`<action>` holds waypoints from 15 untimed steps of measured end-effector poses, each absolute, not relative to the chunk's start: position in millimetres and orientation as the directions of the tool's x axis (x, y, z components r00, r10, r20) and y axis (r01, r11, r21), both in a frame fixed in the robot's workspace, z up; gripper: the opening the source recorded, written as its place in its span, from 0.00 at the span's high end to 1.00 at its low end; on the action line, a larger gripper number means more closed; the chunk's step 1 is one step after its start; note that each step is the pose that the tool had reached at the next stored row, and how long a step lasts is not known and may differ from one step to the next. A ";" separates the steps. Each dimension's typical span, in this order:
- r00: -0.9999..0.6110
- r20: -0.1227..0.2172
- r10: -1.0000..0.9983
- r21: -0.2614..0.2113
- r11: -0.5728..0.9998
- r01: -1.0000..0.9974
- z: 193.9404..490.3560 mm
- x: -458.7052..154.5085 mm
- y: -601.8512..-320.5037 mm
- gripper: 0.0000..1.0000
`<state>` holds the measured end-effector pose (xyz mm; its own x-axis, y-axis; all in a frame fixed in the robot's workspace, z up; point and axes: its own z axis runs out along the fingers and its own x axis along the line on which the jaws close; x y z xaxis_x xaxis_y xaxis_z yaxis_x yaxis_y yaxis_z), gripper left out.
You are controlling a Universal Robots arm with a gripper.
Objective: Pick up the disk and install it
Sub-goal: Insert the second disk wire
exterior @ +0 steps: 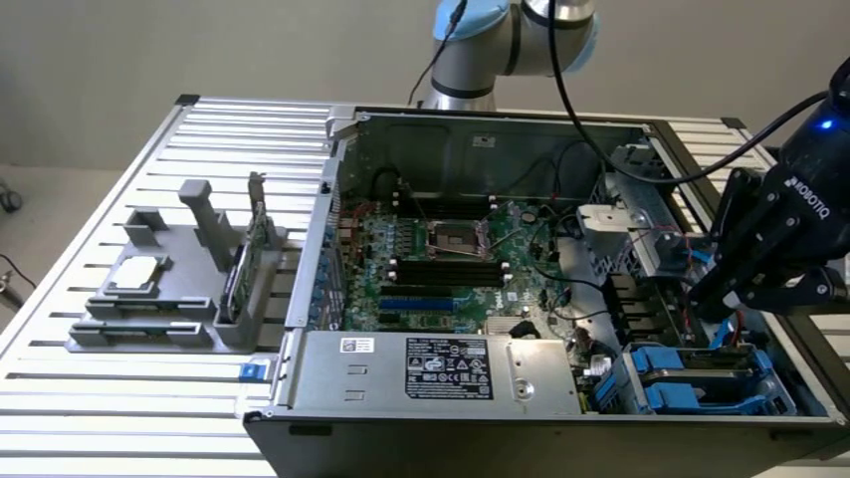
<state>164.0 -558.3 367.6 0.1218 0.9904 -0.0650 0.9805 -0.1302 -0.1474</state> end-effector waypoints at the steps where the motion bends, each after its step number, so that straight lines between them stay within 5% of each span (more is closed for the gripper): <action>1: 0.122 -0.065 0.990 -0.147 -0.130 0.980 367.3 164.1 -558.4 0.78; 3: 0.122 -0.065 0.990 -0.147 -0.130 0.980 366.9 164.1 -558.3 0.84; 15: 0.122 -0.064 0.990 -0.147 -0.130 0.981 366.3 159.2 -558.4 0.84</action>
